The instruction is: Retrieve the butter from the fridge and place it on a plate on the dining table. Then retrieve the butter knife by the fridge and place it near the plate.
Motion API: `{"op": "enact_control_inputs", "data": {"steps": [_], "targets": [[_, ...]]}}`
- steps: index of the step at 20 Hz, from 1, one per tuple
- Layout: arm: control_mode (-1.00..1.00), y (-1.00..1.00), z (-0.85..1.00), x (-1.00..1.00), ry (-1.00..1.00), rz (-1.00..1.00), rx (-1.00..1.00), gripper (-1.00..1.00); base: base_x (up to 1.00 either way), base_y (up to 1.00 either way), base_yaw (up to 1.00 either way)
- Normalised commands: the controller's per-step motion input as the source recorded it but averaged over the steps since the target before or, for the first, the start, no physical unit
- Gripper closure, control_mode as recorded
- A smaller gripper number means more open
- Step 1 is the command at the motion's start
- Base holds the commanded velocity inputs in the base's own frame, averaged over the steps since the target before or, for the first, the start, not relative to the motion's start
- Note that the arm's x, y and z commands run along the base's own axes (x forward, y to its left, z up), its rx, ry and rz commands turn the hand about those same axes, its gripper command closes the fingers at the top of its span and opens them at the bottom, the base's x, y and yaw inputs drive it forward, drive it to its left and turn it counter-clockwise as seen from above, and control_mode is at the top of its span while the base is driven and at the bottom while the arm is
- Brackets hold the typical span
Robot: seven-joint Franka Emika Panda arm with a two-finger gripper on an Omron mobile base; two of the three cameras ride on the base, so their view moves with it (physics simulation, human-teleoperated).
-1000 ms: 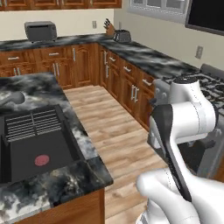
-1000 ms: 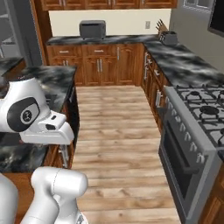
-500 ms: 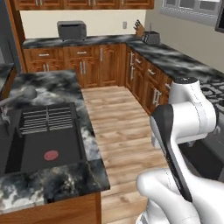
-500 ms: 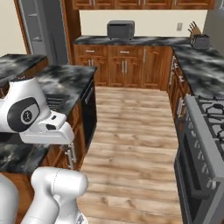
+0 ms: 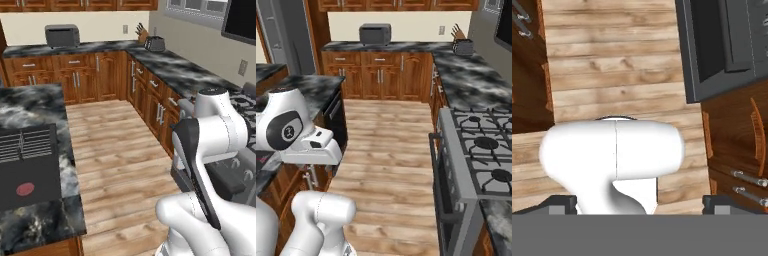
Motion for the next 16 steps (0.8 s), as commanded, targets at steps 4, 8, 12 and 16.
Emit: {"op": "enact_control_inputs", "data": {"steps": [4, 8, 12, 16], "targets": [[1.00, 0.00, 0.00, 0.00, 0.00, 0.00, 0.00, -1.00, 0.52, -0.11, -0.21], [1.00, 0.00, 0.00, 0.00, 0.00, 0.00, 0.00, -1.00, 0.86, 0.09, -0.04], [1.00, 0.00, 0.00, 0.00, 0.00, 0.00, 0.00, -1.00, 1.00, 0.05, 0.00], [1.00, 0.00, 0.00, 0.00, 0.00, 0.00, 0.00, -1.00, 1.00, -0.03, 0.02]]}}
